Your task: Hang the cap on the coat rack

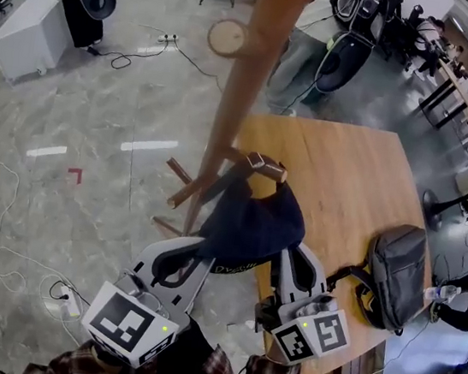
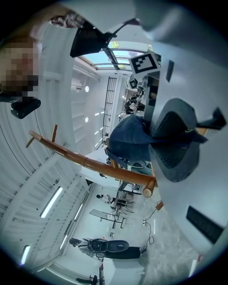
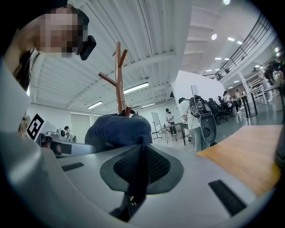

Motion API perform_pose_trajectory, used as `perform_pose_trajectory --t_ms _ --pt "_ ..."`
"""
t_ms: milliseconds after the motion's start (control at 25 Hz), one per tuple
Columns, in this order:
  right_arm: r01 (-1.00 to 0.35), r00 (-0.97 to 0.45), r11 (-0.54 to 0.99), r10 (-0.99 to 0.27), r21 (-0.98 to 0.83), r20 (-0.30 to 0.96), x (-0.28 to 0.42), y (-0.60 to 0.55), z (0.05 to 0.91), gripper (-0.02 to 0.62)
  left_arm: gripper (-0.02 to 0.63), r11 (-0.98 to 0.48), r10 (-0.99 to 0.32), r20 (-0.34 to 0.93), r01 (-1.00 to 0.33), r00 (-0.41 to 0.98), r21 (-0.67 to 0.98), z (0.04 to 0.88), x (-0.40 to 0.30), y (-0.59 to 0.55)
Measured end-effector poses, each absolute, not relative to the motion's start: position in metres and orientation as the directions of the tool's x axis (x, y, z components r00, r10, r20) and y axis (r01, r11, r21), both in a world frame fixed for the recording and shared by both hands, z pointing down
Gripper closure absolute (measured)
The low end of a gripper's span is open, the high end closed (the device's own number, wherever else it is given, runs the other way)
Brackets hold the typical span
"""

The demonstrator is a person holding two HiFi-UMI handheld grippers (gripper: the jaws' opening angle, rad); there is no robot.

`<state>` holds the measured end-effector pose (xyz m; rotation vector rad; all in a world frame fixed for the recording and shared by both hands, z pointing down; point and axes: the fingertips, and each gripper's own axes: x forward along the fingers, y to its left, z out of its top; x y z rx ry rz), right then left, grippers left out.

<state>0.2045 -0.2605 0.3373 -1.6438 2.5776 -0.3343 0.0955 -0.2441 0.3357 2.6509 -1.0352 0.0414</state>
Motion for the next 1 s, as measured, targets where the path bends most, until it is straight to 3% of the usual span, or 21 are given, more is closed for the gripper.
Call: perform_pose_trajectory --t_ms 1000 --pt "-0.876 -0.464 0.419 -0.867 -0.240 0.183 0.179 -0.318 0.401 0.572 0.584 -0.605 -0.726 0.186 -0.743 0.662 0.285 0.390 0.075 -0.291"
